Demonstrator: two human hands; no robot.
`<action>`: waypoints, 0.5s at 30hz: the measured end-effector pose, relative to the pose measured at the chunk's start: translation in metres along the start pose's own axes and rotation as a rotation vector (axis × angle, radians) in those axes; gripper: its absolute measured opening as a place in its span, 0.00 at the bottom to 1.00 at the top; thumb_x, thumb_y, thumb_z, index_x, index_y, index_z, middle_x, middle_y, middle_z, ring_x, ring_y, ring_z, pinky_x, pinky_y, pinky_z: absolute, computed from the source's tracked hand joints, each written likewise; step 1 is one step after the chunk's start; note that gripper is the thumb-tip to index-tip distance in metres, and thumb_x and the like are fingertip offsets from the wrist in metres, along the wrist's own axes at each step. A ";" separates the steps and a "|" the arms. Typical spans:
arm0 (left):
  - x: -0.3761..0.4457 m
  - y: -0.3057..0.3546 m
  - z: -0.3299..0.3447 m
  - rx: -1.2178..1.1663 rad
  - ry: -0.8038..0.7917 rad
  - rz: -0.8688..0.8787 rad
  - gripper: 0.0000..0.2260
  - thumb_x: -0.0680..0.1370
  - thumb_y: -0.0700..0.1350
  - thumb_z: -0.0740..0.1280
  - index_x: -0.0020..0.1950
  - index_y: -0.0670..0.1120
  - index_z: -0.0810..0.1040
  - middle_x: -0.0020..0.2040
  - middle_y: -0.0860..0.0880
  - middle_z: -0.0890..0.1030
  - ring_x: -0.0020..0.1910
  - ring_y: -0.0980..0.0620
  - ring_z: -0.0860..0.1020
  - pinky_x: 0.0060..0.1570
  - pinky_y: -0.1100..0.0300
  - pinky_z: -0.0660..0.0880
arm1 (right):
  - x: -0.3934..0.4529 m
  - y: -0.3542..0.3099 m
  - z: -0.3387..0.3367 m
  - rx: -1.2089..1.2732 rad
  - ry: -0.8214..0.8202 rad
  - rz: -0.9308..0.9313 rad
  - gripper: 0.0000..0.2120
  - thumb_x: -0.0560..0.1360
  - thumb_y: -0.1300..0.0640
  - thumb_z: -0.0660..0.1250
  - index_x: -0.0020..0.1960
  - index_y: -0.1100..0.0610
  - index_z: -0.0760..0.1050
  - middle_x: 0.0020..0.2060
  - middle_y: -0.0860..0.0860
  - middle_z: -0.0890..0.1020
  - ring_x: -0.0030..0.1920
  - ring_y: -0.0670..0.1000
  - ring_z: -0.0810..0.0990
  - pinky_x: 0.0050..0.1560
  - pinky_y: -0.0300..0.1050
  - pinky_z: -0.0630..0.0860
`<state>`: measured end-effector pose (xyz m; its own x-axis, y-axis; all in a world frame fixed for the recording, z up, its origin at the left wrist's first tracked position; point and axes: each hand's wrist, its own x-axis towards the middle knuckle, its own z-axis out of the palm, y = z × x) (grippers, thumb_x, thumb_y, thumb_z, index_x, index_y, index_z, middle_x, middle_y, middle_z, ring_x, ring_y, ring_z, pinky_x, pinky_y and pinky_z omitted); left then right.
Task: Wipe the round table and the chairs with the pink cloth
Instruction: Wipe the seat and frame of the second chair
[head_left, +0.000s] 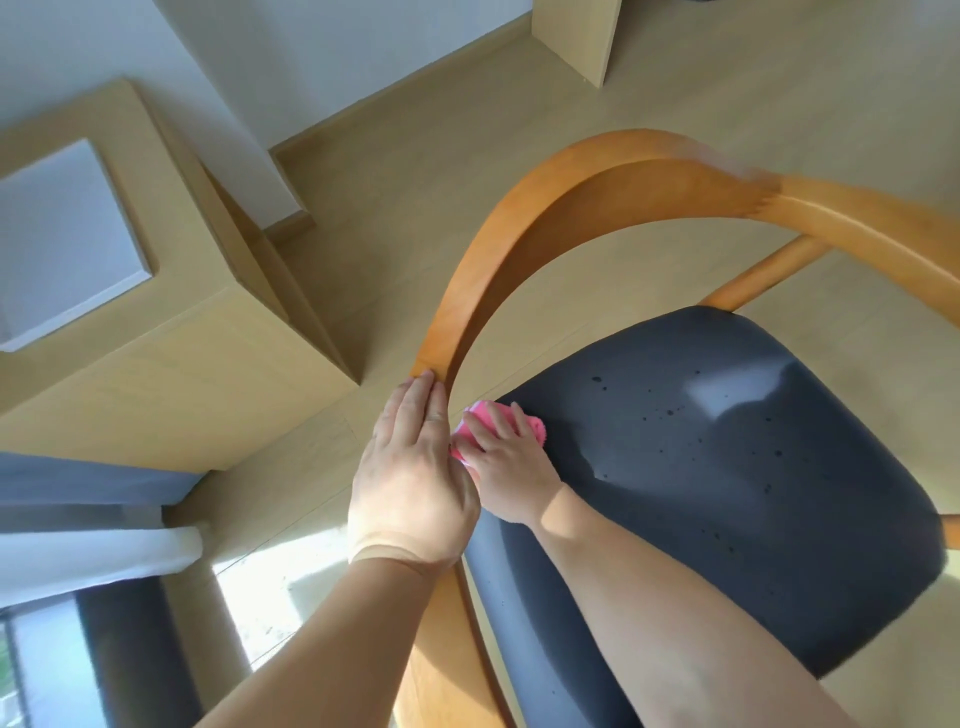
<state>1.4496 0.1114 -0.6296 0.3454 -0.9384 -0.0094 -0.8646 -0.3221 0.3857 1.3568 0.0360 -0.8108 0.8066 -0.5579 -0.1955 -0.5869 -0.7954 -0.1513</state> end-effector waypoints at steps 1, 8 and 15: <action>0.000 -0.001 -0.001 0.009 0.005 0.000 0.25 0.73 0.41 0.58 0.70 0.36 0.70 0.70 0.39 0.71 0.70 0.38 0.67 0.68 0.46 0.63 | 0.002 0.002 0.000 -0.013 -0.008 -0.013 0.19 0.80 0.48 0.51 0.66 0.51 0.69 0.70 0.55 0.68 0.72 0.63 0.61 0.70 0.66 0.56; -0.001 -0.002 0.003 -0.002 -0.007 0.010 0.27 0.71 0.40 0.57 0.70 0.36 0.69 0.71 0.40 0.70 0.72 0.39 0.65 0.70 0.49 0.62 | 0.006 0.047 -0.005 -0.078 -0.083 -0.005 0.17 0.82 0.46 0.46 0.69 0.44 0.60 0.71 0.52 0.63 0.73 0.58 0.56 0.70 0.62 0.56; 0.000 -0.002 0.004 0.007 -0.020 0.009 0.26 0.73 0.39 0.58 0.72 0.39 0.67 0.73 0.43 0.67 0.74 0.42 0.62 0.72 0.51 0.57 | 0.002 0.132 -0.014 0.008 0.026 0.392 0.17 0.82 0.44 0.43 0.67 0.41 0.62 0.67 0.49 0.67 0.72 0.54 0.57 0.68 0.57 0.59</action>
<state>1.4502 0.1119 -0.6344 0.3306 -0.9435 -0.0249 -0.8701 -0.3149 0.3791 1.2814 -0.0732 -0.8180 0.5222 -0.8251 -0.2155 -0.8515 -0.5186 -0.0776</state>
